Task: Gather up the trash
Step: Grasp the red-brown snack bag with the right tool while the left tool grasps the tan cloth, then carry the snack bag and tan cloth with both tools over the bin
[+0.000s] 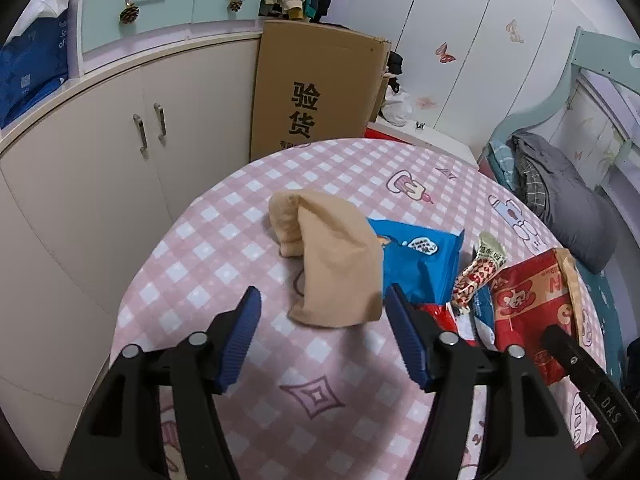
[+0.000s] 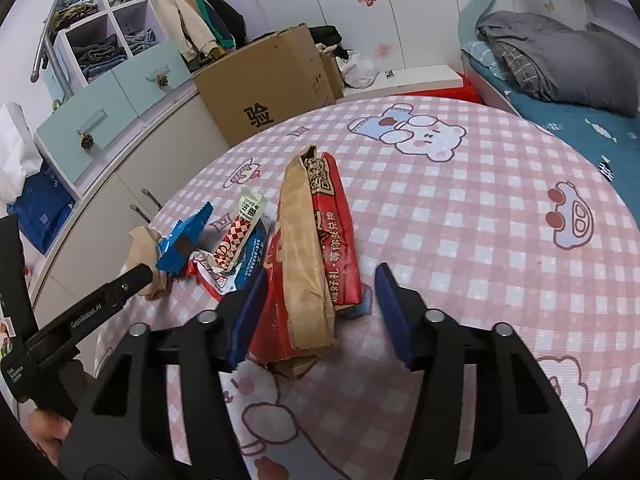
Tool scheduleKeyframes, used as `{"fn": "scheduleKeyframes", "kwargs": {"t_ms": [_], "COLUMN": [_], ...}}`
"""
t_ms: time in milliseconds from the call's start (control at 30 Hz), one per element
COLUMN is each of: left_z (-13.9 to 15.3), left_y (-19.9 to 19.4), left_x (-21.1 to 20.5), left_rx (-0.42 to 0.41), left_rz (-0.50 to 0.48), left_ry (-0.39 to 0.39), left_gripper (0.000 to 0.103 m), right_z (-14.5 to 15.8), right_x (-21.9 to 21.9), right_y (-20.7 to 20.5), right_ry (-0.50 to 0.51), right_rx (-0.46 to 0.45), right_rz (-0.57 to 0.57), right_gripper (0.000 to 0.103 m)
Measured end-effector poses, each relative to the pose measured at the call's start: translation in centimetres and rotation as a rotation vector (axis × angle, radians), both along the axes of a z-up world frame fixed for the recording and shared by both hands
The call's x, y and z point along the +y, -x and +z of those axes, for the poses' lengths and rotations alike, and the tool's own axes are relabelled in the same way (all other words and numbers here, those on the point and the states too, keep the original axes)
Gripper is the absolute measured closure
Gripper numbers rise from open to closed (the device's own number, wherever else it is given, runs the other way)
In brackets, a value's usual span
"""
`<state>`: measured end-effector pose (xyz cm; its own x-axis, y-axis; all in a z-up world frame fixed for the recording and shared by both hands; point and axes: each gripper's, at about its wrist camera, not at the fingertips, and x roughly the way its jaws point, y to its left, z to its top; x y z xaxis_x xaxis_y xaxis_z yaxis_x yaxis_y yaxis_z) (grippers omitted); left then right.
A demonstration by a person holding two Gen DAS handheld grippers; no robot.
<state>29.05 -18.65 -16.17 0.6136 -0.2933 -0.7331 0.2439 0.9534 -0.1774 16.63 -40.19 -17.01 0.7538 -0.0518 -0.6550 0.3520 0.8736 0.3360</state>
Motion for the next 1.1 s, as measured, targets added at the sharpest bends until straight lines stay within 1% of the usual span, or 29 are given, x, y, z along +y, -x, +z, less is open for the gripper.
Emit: {"fn": "scheduleKeyframes", "kwargs": {"t_ms": [33, 67, 100, 133, 233, 367, 500, 667, 767, 900, 1000, 1100], "left_z": [-0.1, -0.3, -0.5, -0.6, -0.5, 0.6, 2.1, 4.1, 5.1, 6.3, 6.8, 6.5], "left_y": [-0.1, -0.2, -0.4, -0.4, 0.1, 1.4, 3.0, 5.6, 7.4, 10.0, 12.0, 13.6], "left_x": [-0.1, -0.2, -0.2, -0.2, 0.2, 0.9, 2.4, 4.6, 6.3, 9.2, 11.4, 14.0], "left_rx": [0.001, 0.007, 0.021, 0.025, 0.008, -0.031, -0.050, -0.080, -0.093, -0.112, -0.123, -0.107], "left_rz": [-0.003, -0.010, -0.020, -0.020, -0.032, -0.048, -0.042, -0.023, -0.008, 0.016, 0.036, 0.068], "left_ry": [-0.007, -0.012, -0.014, -0.015, -0.008, 0.019, 0.060, 0.087, 0.093, 0.102, 0.101, 0.105], "left_gripper": [0.067, 0.074, 0.089, 0.101, 0.101, 0.101, 0.101, 0.101, 0.101, 0.101, 0.101, 0.101], "right_z": [-0.1, -0.1, -0.1, -0.1, 0.2, 0.8, 2.4, 4.5, 5.7, 7.0, 7.4, 7.3], "right_x": [0.0, -0.1, -0.1, 0.0, 0.5, 1.0, 1.5, 2.9, 4.6, 8.1, 11.2, 14.7], "right_y": [-0.1, -0.2, -0.3, -0.3, -0.3, 0.7, 2.3, 4.2, 5.3, 6.6, 7.1, 7.4], "right_ry": [-0.005, -0.016, -0.023, -0.015, 0.007, 0.034, 0.066, 0.091, 0.096, 0.103, 0.109, 0.115], "right_rx": [0.001, 0.000, -0.004, -0.004, -0.009, -0.033, -0.070, -0.106, -0.128, -0.151, -0.155, -0.151], "right_rz": [0.001, 0.006, 0.009, 0.010, 0.009, -0.009, -0.032, -0.020, 0.014, 0.087, 0.152, 0.225], "right_gripper": [0.059, 0.064, 0.064, 0.067, 0.071, 0.073, 0.073, 0.073, 0.073, 0.073, 0.073, 0.073]}}
